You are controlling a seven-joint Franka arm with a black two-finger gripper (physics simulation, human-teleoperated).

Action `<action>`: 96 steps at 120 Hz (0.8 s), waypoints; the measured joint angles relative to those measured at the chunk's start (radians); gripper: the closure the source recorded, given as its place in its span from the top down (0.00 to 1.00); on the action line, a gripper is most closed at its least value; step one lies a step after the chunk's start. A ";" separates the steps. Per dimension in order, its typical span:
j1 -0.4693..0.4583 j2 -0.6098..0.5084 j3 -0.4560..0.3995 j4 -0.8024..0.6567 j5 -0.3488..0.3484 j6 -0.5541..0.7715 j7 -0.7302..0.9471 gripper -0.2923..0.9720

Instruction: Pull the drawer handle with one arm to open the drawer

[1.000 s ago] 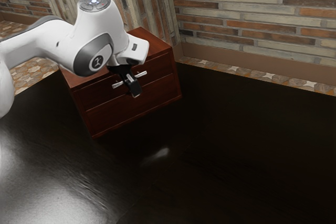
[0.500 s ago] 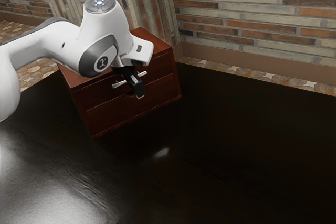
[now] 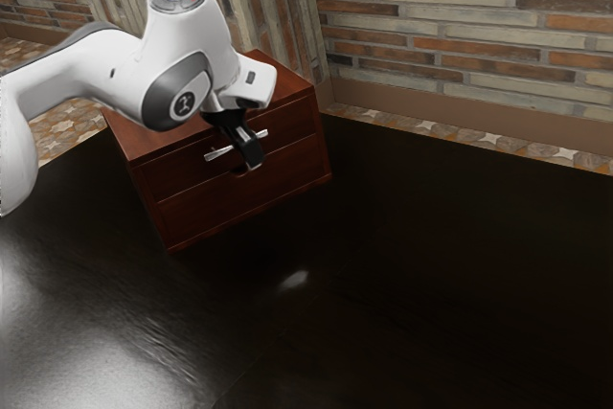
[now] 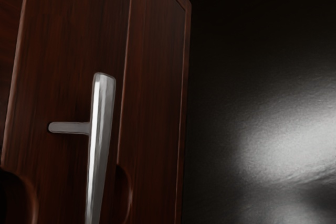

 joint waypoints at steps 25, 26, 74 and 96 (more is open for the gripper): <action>-0.002 0.045 0.001 0.030 0.001 -0.004 0.000 0.77; -0.002 0.046 0.001 0.030 0.001 -0.004 0.000 0.77; -0.025 0.062 0.012 0.024 0.002 -0.006 -0.002 0.77; -0.035 0.062 0.013 0.018 0.002 -0.006 -0.003 0.77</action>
